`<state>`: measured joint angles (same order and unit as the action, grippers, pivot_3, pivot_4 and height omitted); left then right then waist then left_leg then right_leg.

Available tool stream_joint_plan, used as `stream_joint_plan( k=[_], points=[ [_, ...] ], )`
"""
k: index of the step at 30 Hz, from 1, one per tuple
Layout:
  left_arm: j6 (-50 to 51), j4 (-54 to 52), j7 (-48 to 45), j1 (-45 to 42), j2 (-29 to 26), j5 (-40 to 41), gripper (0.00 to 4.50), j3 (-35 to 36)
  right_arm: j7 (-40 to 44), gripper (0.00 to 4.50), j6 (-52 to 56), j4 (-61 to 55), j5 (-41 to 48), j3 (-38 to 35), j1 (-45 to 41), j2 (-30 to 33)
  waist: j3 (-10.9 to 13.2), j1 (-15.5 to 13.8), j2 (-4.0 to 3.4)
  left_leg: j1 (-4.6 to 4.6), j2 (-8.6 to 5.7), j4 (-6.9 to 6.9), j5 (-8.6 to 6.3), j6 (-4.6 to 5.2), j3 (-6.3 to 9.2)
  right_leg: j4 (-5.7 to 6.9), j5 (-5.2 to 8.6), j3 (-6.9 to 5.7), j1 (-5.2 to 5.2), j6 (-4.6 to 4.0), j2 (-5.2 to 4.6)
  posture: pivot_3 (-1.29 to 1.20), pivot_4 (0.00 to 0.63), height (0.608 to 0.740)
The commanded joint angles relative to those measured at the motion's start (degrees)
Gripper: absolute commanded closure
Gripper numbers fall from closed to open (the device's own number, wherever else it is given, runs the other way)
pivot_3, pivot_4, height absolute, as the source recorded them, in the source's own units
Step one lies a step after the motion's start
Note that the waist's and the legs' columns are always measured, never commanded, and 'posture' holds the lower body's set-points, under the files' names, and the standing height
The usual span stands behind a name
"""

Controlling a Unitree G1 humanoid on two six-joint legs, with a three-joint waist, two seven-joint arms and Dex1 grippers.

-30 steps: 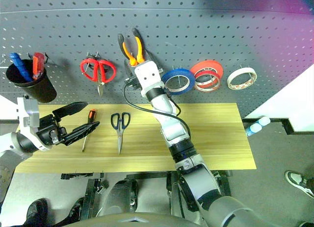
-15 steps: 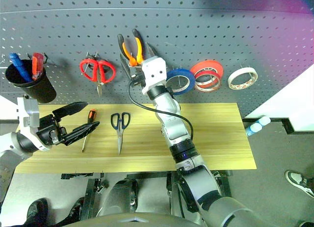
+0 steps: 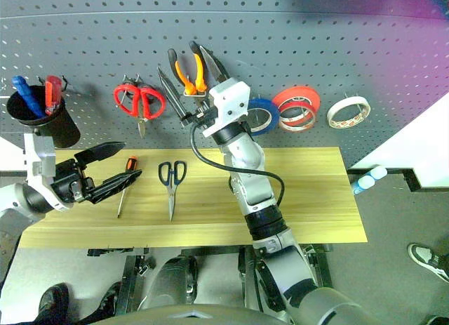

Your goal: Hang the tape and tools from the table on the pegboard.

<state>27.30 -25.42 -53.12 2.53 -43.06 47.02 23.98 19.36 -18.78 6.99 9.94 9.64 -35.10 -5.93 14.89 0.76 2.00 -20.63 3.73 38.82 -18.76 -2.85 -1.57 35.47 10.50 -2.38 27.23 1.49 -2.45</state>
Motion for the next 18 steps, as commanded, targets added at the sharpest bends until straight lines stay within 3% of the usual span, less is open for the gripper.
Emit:
stream_joint_plan(
  k=[1, 8, 12, 14, 18],
  points=[
    [-0.2, 0.1, -1.0, -0.7, -0.9, 0.7, 0.00, 0.8, 5.0, 0.05, 3.3, -8.0, 5.6, -0.3, 2.9, 2.6, 0.0, -0.1, -0.01, -0.01, 0.00, 0.00, 0.00, 0.00, 0.01, -0.02, 0.00, -0.01, 0.00, 0.00, 0.00, 0.02, 0.235, 0.733],
    [-0.9, 1.9, -2.1, -1.2, -0.5, -0.2, 0.00, -0.1, 14.1, 0.05, 24.0, -21.9, 22.5, -5.2, 7.4, 16.8, 0.1, 0.1, -0.16, -0.13, -0.02, 0.01, -0.01, 0.01, -0.04, -0.19, 0.01, -0.01, 0.01, 0.01, -0.05, -0.02, 0.241, 0.733],
    [-1.0, 2.9, -2.2, -1.6, 0.2, -0.3, 0.00, -0.8, 19.0, 0.05, 30.9, -26.7, 26.3, -5.6, 8.8, 23.7, 0.2, 0.3, -0.25, -0.09, 0.00, -0.01, -0.03, 0.04, -0.04, -0.17, 0.12, -0.01, 0.04, 0.19, 0.02, -0.04, 0.241, 0.733],
    [-1.9, 3.7, -2.3, -1.6, 1.5, -1.2, 0.00, -2.1, 26.8, 0.05, 37.9, -29.9, 32.7, -6.4, 13.3, 31.2, 0.2, 0.3, -0.31, -0.06, 0.05, -0.02, -0.06, 0.11, -0.03, -0.17, 0.14, -0.01, 0.03, 0.22, 0.09, -0.06, 0.243, 0.733],
    [-3.1, 4.8, -3.3, -0.8, 2.7, -2.1, 0.00, -3.1, 34.3, 0.05, 40.8, -31.1, 33.0, -7.3, 18.0, 40.0, 0.4, 0.4, -0.34, -0.15, -0.02, 0.05, -0.17, 0.29, -0.08, -0.26, 0.21, -0.02, 0.00, 0.31, -0.03, -0.08, 0.245, 0.733]
  ],
)
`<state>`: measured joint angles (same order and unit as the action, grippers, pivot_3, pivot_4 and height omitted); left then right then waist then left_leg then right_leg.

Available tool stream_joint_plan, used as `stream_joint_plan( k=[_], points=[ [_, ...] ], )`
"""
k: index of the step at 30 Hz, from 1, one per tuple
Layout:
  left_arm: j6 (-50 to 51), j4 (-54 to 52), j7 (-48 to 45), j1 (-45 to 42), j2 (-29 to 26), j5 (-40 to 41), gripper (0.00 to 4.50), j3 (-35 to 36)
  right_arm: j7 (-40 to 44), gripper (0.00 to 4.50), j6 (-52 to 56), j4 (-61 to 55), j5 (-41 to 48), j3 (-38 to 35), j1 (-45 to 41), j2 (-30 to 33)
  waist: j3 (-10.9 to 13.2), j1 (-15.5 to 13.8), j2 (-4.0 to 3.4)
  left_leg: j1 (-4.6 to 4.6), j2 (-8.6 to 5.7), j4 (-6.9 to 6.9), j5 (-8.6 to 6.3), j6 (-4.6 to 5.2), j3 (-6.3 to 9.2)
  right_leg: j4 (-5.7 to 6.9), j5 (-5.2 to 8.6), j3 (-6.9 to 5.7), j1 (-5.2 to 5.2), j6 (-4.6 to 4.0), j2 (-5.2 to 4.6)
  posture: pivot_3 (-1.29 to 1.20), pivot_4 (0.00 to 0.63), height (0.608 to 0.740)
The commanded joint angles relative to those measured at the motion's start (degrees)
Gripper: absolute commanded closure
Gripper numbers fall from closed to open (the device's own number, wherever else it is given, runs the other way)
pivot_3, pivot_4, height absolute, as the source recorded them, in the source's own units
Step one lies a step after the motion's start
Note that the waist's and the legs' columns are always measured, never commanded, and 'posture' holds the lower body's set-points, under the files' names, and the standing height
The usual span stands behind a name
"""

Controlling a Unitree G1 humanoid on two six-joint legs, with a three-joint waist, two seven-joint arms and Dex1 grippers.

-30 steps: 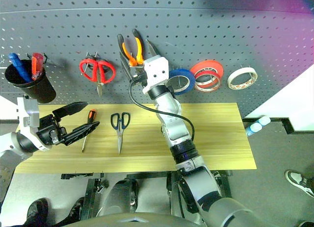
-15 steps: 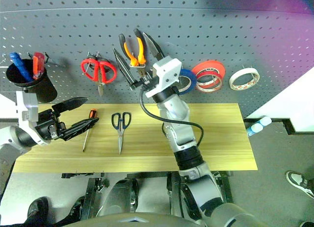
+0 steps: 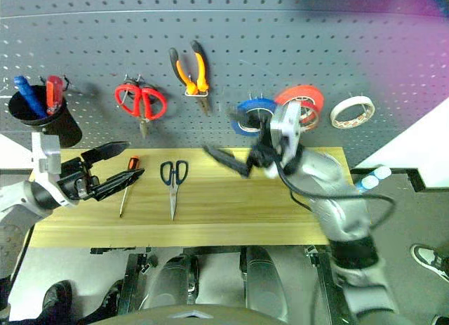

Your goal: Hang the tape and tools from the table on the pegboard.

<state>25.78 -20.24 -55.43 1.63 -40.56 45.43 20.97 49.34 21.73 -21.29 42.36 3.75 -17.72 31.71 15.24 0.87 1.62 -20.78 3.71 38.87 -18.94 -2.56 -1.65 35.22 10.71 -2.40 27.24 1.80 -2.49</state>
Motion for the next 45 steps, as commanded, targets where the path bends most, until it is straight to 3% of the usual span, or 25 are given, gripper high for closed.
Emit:
stream_joint_plan(
  k=[1, 7, 9, 14, 20, 24, 28, 30, 37, 45],
  points=[
    [-1.9, -0.1, -1.2, 0.3, 0.3, -0.9, 0.00, -0.1, 5.8, 0.05, 0.9, -2.6, 0.8, -1.3, 1.1, 3.6, 0.1, 0.5, 0.05, -0.14, -0.01, 0.11, -0.01, 0.02, -0.01, 0.00, 0.00, 0.01, 0.09, 0.01, 0.00, -0.08, 0.247, 0.733],
    [-4.0, 1.3, 0.3, 2.4, 1.5, -4.7, 0.00, -0.5, 11.1, 0.05, -1.3, -0.3, -6.4, 1.4, 1.9, 8.1, 0.1, 1.4, 0.03, -0.27, -0.02, 0.20, -0.03, 0.05, 0.04, -0.01, -0.02, -0.02, 0.17, 0.02, 0.00, -0.08, 0.254, 0.733],
    [-3.2, 3.2, 4.7, 3.0, 3.0, -7.8, 0.00, -1.8, 13.4, 0.05, -2.4, -0.4, -9.0, 2.1, 2.0, 10.1, 0.2, 1.6, -0.03, -0.31, -0.02, 0.20, -0.03, 0.06, 0.04, -0.01, -0.01, -0.01, 0.21, 0.02, 0.01, -0.08, 0.259, 0.733],
    [-3.1, 4.1, 15.8, 5.1, 7.3, -17.1, 0.00, -6.1, 16.2, 0.05, 0.2, 1.0, -7.2, 0.5, 1.0, 11.3, 0.3, 1.6, 0.07, -0.34, -0.03, 0.20, -0.05, 0.10, 0.04, -0.02, -0.03, 0.00, 0.21, 0.03, -0.02, -0.08, 0.272, 0.733],
    [6.7, 2.9, 26.2, 3.8, 11.8, -16.0, 0.00, -6.3, 17.5, 0.05, 0.8, -0.2, -5.7, -0.2, 0.5, 10.3, 0.4, 1.5, 0.04, -0.32, -0.04, 0.22, -0.05, 0.10, 0.08, 0.03, -0.03, -0.03, 0.20, 0.01, -0.03, -0.09, 0.282, 0.733],
    [13.4, 1.7, 31.9, 2.8, 15.0, -16.2, 0.00, -8.7, 18.0, 0.05, 4.7, -1.6, 0.5, -2.4, -0.2, 9.6, 0.9, 1.6, 0.14, -0.32, -0.06, 0.25, -0.05, 0.10, 0.08, 0.04, -0.14, -0.02, 0.19, 0.09, -0.06, -0.09, 0.285, 0.733],
    [14.6, 2.8, 37.8, 1.4, 14.6, -24.3, 0.00, -13.9, 16.9, 0.05, 7.5, -2.0, 4.5, -3.8, -2.0, 8.5, 1.0, 1.6, 0.13, -0.32, -0.05, 0.24, -0.06, 0.12, 0.10, 0.05, -0.27, -0.03, 0.19, -0.01, -0.04, -0.10, 0.289, 0.733],
    [20.2, 4.2, 41.7, -1.1, 14.4, -26.9, 0.00, -16.0, 16.2, 0.05, 7.0, -1.9, 3.8, -3.8, -2.9, 7.9, 1.0, 1.6, 0.12, -0.32, -0.06, 0.24, -0.06, 0.12, 0.10, 0.06, -0.26, -0.03, 0.20, -0.02, -0.04, -0.11, 0.291, 0.733],
    [26.7, 6.0, 46.1, -8.3, 21.1, -23.4, 0.00, -11.0, 14.8, 0.05, 7.8, -3.4, 3.5, -3.1, -2.6, 6.8, 1.2, 1.6, 0.23, -0.35, -0.10, 0.26, -0.06, 0.12, 0.13, 0.07, -0.30, -0.04, 0.19, -0.02, -0.09, -0.12, 0.305, 0.733],
    [35.5, 1.5, 48.7, -10.4, 21.5, -25.0, 0.00, -13.3, 13.9, 0.05, 7.0, -2.4, 2.2, -2.7, -3.1, 5.9, 1.7, 1.7, 0.22, -0.32, -0.10, 0.26, -0.07, 0.13, 0.16, 0.13, -0.31, -0.04, 0.19, 0.02, -0.07, -0.12, 0.315, 0.733]
  ],
)
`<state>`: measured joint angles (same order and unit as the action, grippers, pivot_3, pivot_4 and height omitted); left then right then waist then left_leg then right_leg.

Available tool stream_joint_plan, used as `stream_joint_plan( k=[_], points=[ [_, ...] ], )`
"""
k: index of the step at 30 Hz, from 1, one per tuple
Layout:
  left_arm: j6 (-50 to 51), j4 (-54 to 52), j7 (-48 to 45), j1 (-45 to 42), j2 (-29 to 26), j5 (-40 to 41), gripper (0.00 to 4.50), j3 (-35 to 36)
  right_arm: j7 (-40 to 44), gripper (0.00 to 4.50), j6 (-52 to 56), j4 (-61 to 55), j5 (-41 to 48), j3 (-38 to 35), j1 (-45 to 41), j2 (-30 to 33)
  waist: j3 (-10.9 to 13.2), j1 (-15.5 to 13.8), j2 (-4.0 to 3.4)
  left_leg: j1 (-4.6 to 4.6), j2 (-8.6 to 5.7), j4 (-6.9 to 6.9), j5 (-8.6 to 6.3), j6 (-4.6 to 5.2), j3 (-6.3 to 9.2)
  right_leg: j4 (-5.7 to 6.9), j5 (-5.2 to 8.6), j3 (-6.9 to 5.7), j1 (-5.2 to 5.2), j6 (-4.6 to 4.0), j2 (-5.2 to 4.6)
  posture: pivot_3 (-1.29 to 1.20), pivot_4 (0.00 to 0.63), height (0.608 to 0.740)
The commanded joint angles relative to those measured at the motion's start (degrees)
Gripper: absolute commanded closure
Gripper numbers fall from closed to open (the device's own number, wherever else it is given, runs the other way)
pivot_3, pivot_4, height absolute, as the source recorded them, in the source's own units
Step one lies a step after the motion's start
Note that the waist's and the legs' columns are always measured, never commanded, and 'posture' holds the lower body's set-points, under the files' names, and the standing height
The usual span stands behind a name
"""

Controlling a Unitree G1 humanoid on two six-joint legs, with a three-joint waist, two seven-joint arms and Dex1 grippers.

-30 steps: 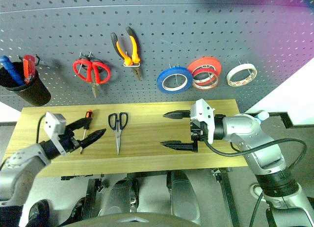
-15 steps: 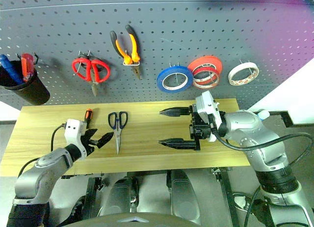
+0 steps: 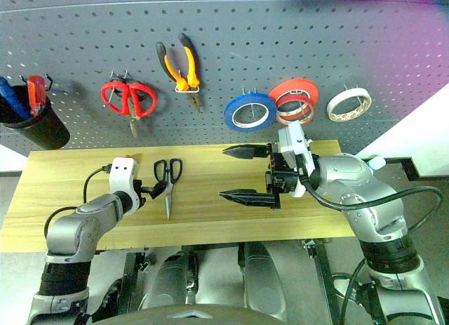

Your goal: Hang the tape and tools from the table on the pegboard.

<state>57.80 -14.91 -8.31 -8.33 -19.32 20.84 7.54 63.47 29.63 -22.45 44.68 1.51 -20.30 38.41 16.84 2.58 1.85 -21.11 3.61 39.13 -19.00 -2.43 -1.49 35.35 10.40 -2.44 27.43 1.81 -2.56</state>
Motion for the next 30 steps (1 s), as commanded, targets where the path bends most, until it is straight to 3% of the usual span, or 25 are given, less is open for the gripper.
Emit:
stream_joint_plan(
  k=[1, 10, 18, 30],
  points=[
    [4.7, -4.4, 2.3, -0.7, 0.7, -0.4, 0.00, 0.3, -0.3, 0.05, -1.0, -1.1, -0.3, -0.5, -0.7, -1.0, 0.2, 0.0, -0.01, 0.00, 0.00, 0.01, 0.00, 0.00, 0.00, 0.00, 0.00, 0.00, 0.00, -0.01, 0.00, -0.12, 0.317, 0.733],
    [11.9, -6.3, 4.9, -2.4, 5.3, -0.9, 0.00, -1.7, -0.6, 0.05, 2.0, -0.8, 5.3, -3.4, -2.9, -2.4, 0.8, 0.0, -0.01, -0.03, -0.02, 0.03, 0.00, 0.00, 0.02, 0.03, 0.00, 0.00, 0.01, 0.02, -0.02, -0.12, 0.329, 0.733],
    [12.8, -2.8, 5.4, -4.5, 5.7, -3.3, 0.00, -3.8, -2.0, 0.05, 6.4, -0.4, 11.6, -6.8, -5.0, -2.1, 1.5, 0.0, 0.02, -0.04, -0.02, 0.05, 0.00, 0.00, 0.07, 0.08, -0.01, -0.01, 0.01, 0.01, -0.01, -0.14, 0.341, 0.733],
    [12.3, 0.8, 5.0, -5.6, 7.8, -4.7, 0.00, -3.3, -2.0, 0.05, 5.0, -1.6, 9.1, -5.9, -3.9, -2.3, 1.9, 0.0, 0.05, -0.07, -0.03, 0.05, 0.00, 0.00, 0.07, 0.06, -0.01, -0.03, 0.02, 0.02, -0.03, -0.15, 0.346, 0.733]
  ],
)
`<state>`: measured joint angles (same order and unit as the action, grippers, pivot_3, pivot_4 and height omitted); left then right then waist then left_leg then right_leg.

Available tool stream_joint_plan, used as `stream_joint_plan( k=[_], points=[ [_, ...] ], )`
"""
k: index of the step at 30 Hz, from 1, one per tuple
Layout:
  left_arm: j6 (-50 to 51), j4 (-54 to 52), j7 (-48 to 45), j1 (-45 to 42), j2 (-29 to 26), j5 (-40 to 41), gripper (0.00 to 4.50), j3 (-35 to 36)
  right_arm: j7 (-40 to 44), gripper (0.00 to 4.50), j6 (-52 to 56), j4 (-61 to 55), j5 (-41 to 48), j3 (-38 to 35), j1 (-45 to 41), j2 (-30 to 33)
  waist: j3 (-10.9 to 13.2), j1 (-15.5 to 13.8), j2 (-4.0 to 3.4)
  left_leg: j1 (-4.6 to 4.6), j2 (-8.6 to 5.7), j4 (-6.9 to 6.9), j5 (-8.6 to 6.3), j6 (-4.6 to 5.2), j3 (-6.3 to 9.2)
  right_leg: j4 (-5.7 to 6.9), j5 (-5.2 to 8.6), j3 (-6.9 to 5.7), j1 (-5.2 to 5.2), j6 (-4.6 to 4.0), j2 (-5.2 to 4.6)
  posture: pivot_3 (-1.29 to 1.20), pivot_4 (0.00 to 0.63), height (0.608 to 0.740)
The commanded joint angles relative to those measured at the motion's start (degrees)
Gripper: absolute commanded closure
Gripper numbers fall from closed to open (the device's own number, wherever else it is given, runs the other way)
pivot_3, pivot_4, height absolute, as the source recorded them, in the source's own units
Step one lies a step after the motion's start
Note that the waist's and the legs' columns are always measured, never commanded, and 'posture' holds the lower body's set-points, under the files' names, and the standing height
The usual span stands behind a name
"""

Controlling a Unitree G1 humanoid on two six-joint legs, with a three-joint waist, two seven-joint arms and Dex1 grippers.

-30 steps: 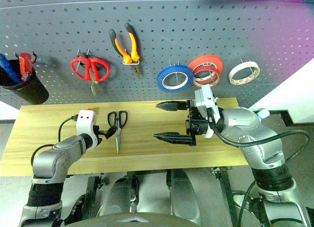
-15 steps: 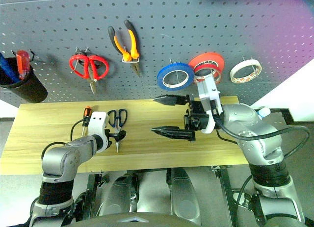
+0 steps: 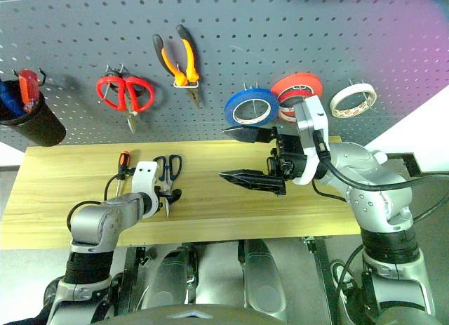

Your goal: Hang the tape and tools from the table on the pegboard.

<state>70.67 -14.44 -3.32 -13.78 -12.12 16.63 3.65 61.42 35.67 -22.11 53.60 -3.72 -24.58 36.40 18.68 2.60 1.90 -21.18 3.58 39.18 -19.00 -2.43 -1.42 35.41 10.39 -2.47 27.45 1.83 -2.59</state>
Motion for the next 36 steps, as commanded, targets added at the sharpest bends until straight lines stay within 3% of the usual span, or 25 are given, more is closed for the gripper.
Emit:
stream_joint_plan(
  k=[1, 15, 18, 28, 36],
  points=[
    [-0.7, 0.9, -0.1, -0.3, 0.6, -0.7, 0.00, 0.1, 0.1, 0.05, -1.4, -2.1, -0.4, -0.5, 0.4, -0.3, 0.1, 0.0, 0.00, 0.00, 0.00, 0.00, 0.00, 0.00, 0.00, 0.01, 0.00, 0.00, 0.00, 0.00, 0.00, -0.16, 0.345, 0.733],
    [-3.4, 7.2, -0.6, -3.3, 1.7, -2.8, 0.00, -0.9, -0.5, 0.05, -2.5, -2.6, -2.5, -0.2, 0.8, -0.2, 0.2, 0.1, -0.01, 0.02, 0.00, 0.00, 0.00, 0.00, 0.00, 0.01, 0.00, -0.02, -0.01, 0.00, 0.00, -0.18, 0.342, 0.733],
    [-2.8, 7.5, -0.1, -3.3, 2.3, -2.7, 0.63, -0.2, -0.6, 0.00, -2.8, -2.7, -3.1, -0.1, 0.7, -0.2, 0.2, 0.1, -0.01, 0.02, 0.00, 0.00, 0.00, 0.00, 0.00, 0.02, 0.00, -0.02, -0.01, 0.01, 0.00, -0.18, 0.341, 0.733],
    [0.2, 7.3, 0.7, -3.0, 3.7, -2.8, 3.85, 1.8, -1.0, 0.00, -4.0, -2.1, -4.5, -0.1, 0.5, -0.5, 0.2, 0.1, -0.01, 0.02, 0.00, 0.00, 0.00, 0.00, 0.00, 0.01, 0.00, -0.02, -0.02, 0.01, 0.00, -0.18, 0.345, 0.733],
    [1.4, 6.5, 0.4, -2.4, 4.0, -2.9, 3.90, 2.0, -0.8, 0.00, -4.8, -1.7, -5.8, 0.2, 1.0, -0.8, 0.2, 0.2, -0.01, 0.03, -0.01, 0.00, 0.00, 0.00, 0.00, 0.01, 0.00, -0.02, -0.02, 0.01, 0.00, -0.18, 0.349, 0.733]
  ],
)
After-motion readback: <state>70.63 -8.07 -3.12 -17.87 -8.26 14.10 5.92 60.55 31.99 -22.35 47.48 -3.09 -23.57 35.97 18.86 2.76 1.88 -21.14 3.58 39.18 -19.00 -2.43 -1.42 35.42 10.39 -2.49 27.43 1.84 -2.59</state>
